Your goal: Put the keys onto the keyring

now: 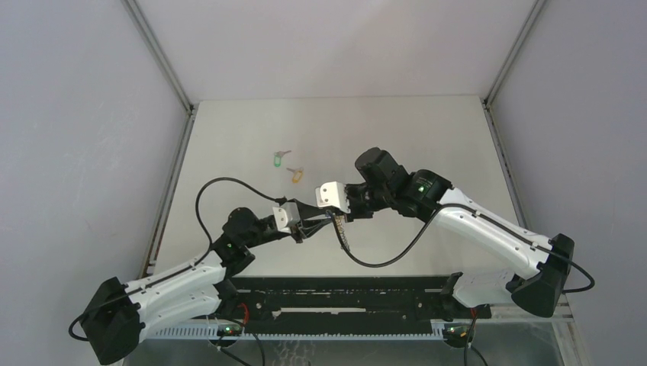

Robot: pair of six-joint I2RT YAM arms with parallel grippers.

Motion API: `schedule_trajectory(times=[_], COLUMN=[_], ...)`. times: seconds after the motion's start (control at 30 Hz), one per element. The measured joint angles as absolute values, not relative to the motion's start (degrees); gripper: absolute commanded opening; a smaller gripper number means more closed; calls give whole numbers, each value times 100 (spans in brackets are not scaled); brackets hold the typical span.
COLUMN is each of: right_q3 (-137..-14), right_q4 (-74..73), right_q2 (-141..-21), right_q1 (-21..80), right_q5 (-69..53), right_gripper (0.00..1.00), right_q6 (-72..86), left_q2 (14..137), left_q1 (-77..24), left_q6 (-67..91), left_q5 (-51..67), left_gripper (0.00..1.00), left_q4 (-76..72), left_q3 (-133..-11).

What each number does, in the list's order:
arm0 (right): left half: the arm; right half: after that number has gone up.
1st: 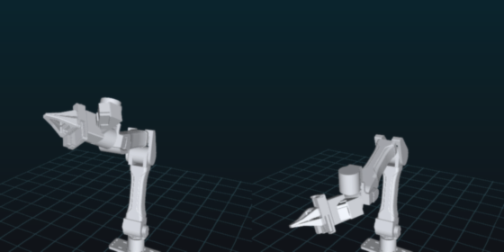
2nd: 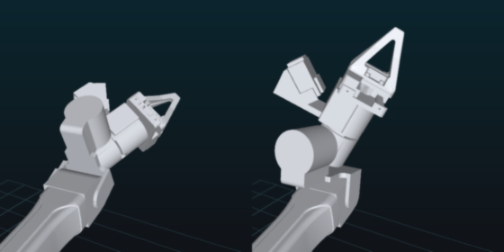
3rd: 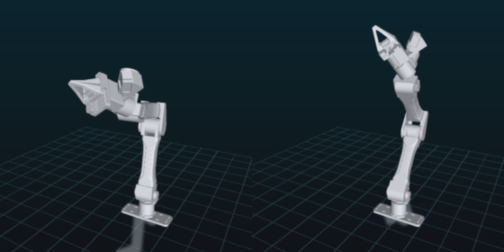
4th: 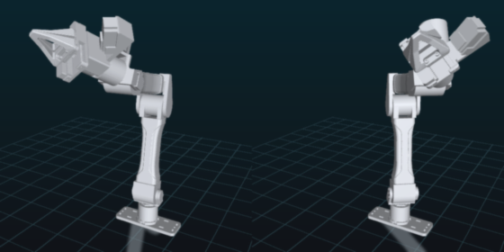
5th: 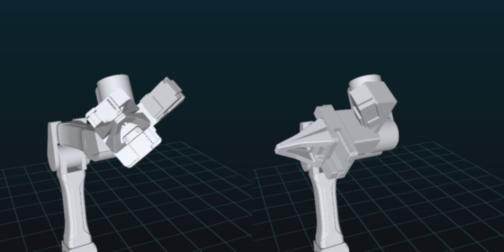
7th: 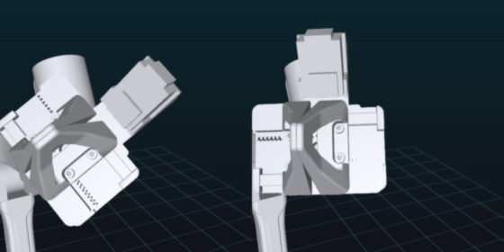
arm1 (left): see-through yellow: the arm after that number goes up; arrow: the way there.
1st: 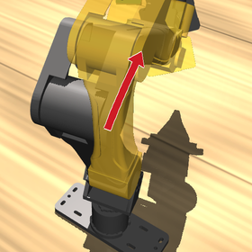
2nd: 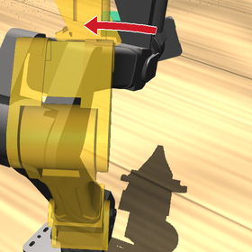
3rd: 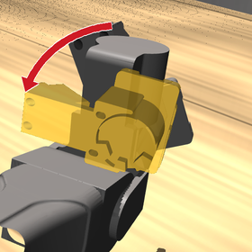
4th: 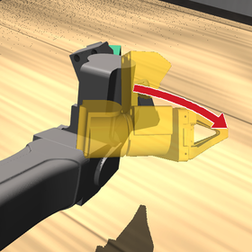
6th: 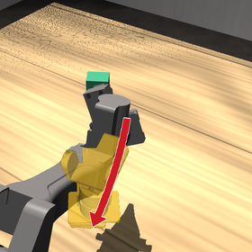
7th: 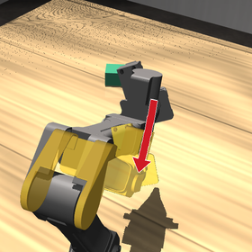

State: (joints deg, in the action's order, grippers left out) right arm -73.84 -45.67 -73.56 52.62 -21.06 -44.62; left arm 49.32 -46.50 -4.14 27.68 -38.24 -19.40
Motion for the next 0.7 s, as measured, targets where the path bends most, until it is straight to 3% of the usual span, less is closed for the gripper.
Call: schedule_trajectory(times=[0.47, 0.7], right_q3=[-7413, -7413], right_q4=[-4617, -4646], right_q2=[-7397, -7397], right_q1=[5345, 5391], right_q5=[-2108, -2128], right_gripper=[0, 0], right_q6=[-4508, -4521], left_q2=[5212, 5251], left_q1=[-4650, -4650], left_q6=[-414, -414], left_q5=[2891, 2910], left_gripper=[23, 10], left_q4=[-3977, -3994], left_q3=[-1997, -1997])
